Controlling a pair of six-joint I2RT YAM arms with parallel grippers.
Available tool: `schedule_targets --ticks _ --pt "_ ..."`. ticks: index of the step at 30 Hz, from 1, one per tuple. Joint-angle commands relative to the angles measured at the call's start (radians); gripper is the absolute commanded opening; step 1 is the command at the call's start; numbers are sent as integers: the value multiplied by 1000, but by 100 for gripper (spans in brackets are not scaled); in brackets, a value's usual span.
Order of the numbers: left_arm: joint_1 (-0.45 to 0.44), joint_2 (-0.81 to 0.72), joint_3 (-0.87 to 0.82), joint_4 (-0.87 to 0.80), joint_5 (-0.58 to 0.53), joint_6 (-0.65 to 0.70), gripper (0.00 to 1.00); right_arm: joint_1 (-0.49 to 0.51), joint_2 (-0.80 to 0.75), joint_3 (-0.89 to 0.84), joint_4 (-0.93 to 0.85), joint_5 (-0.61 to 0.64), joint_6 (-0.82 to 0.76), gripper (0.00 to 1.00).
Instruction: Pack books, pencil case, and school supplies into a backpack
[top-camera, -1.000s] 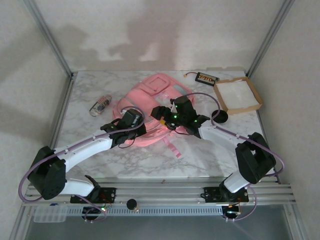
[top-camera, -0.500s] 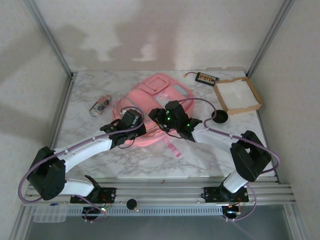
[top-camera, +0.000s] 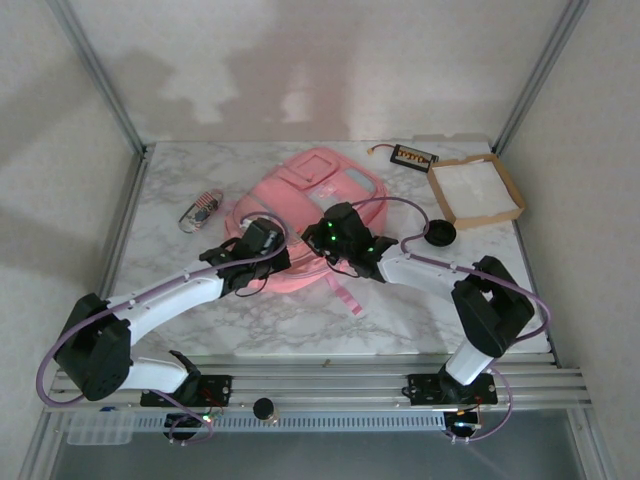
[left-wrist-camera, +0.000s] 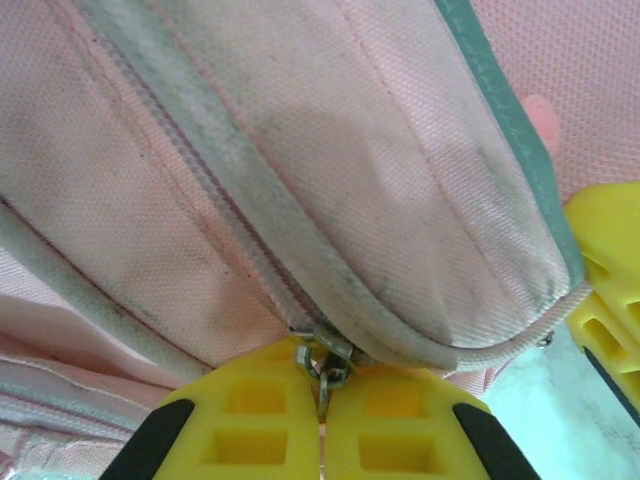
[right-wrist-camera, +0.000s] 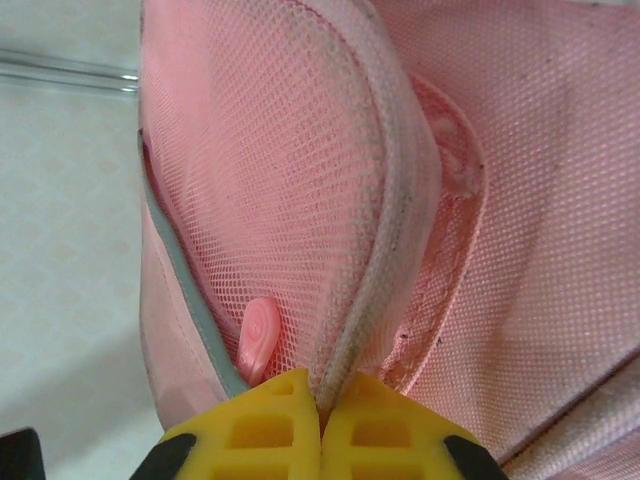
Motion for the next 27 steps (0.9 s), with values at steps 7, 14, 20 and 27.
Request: schedule_targets --ticks 7,14,20,27 --pt "103 -94 9 -196 -75 137 0 -169 -124 -32 -37 5 -127 0" --pt "123 -78 56 -228 -99 223 0 -287 -125 -19 -116 -95 -247 0" --pt "102 -68 26 -156 11 237 0 -412 -71 64 -219 -181 -413 0" --pt "-32 13 29 26 52 150 0 -512 16 193 -281 -305 -505 0"
